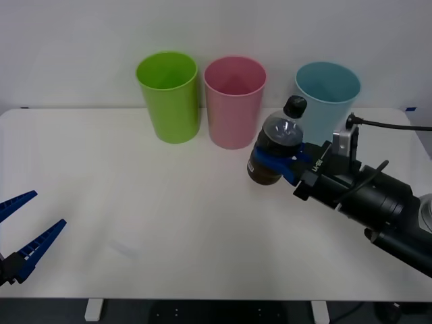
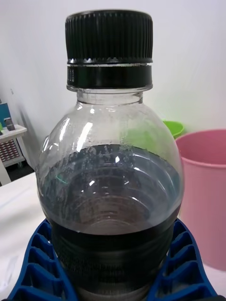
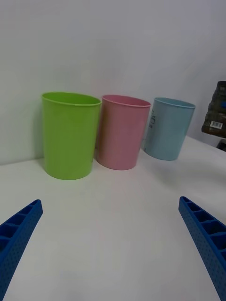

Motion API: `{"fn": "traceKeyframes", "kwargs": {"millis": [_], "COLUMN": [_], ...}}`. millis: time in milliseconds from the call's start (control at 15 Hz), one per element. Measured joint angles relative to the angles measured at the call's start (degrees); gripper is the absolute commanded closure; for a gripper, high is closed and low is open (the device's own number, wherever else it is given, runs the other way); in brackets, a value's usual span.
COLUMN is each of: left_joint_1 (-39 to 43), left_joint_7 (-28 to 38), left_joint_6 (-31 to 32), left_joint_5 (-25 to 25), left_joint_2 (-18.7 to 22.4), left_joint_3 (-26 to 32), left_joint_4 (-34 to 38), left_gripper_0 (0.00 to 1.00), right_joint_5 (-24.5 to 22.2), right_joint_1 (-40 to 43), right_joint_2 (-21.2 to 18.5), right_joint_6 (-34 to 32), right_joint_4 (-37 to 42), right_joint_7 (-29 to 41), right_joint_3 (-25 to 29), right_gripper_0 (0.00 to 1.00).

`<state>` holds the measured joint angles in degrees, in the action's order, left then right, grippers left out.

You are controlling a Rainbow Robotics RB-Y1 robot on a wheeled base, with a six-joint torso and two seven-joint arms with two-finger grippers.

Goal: Grasp the object on the table and drop it into the matching bin: aluminum can to the light blue bin, PET bottle to the pink bin.

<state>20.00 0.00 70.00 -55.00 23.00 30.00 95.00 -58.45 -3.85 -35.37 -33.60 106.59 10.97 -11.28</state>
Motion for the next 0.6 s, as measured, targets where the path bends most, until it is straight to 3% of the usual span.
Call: {"fn": "traceKeyframes", "kwargs": {"millis": [333, 600], "left_joint_1": [0.00, 0.00], "left_joint_7": [0.00, 0.00], "left_joint_6": [0.00, 0.00], "left_joint_5": [0.00, 0.00], "left_joint_2": [0.00, 0.00], "left_joint_3": [0.00, 0.00], "left_joint_4": [0.00, 0.00], "left_gripper_0": [0.00, 0.00], "right_joint_5": [-0.08, -0.16], "right_joint_1": [-2.69, -7.00], "right_joint_2": [-3.67, -5.43], "right_joint_6": [4.43, 7.37], "right_joint_4": [4.52, 4.46], "right_joint_7": [7.77, 10.13], "right_joint_3": [0.06, 0.04], "right_gripper_0": [1.00, 1.00]}}
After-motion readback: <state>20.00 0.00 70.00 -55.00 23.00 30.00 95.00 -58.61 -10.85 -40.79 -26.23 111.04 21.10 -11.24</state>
